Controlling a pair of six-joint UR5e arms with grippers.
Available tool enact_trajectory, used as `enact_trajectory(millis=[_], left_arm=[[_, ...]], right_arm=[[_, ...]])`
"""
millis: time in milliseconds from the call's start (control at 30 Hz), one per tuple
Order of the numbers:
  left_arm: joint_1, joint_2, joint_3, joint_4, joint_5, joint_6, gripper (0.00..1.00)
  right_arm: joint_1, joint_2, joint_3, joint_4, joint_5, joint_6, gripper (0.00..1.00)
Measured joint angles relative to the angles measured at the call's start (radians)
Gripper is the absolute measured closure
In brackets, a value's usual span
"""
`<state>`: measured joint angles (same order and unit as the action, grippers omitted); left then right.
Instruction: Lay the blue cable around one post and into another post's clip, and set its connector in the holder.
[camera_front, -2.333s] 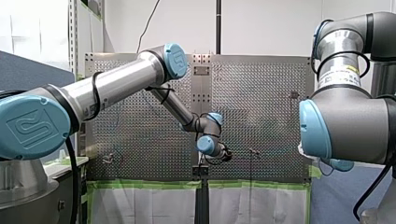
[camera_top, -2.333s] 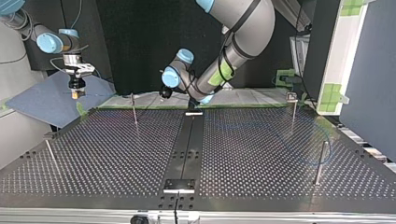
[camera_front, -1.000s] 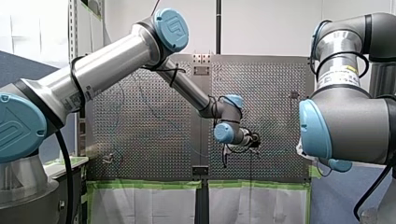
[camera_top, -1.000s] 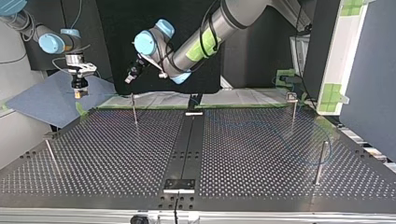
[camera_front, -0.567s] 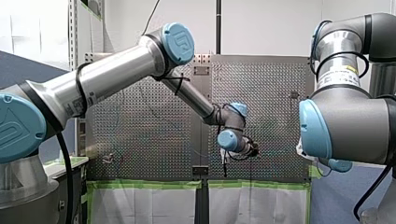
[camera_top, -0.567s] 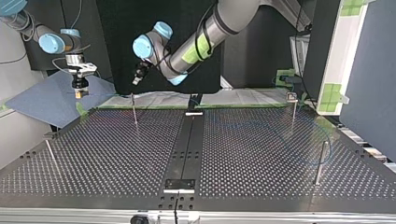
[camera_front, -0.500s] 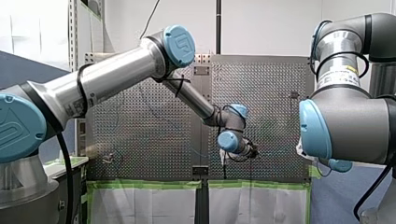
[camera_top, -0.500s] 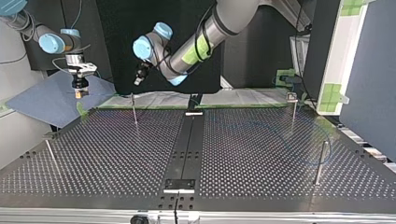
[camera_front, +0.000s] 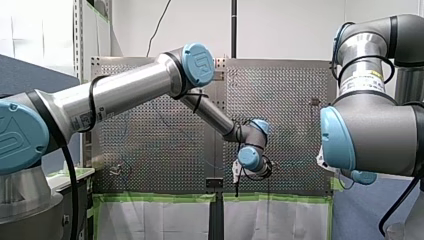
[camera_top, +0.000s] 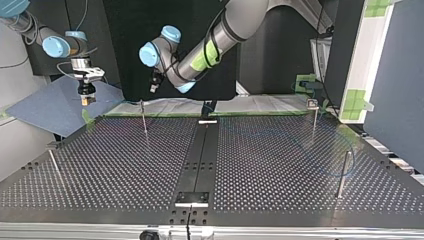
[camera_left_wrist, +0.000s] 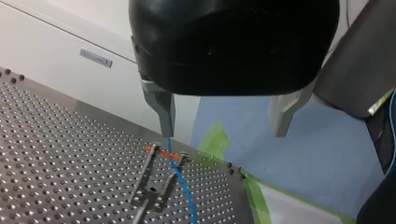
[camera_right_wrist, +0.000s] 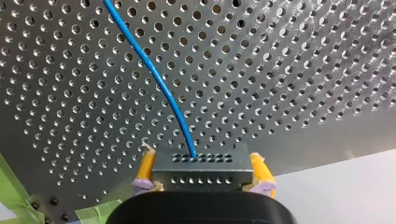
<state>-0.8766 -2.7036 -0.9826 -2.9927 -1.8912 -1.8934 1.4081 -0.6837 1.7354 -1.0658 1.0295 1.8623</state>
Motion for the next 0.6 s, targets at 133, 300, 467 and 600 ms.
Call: enact_trajectory(millis=[133, 300, 467, 600], left_arm=[[-0.015, 0.000, 0.031, -0.024, -0.031, 0.024, 0.00], [-0.024, -0.001, 0.076, -0.029, -0.048, 0.067, 0.00], [-0.020, -0.001, 0.114, -0.021, -0.051, 0.103, 0.00], [-0.011, -0.001, 0.131, -0.018, -0.052, 0.117, 0.00]], right_arm=[[0.001, 0.000, 0.000, -0.003, 0.000, 0.000, 1.00], [0.002, 0.000, 0.000, -0.004, -0.002, 0.000, 1.00], [0.002, 0.000, 0.000, -0.004, -0.003, 0.000, 1.00], [0.002, 0.000, 0.000, -0.004, -0.003, 0.000, 1.00]])
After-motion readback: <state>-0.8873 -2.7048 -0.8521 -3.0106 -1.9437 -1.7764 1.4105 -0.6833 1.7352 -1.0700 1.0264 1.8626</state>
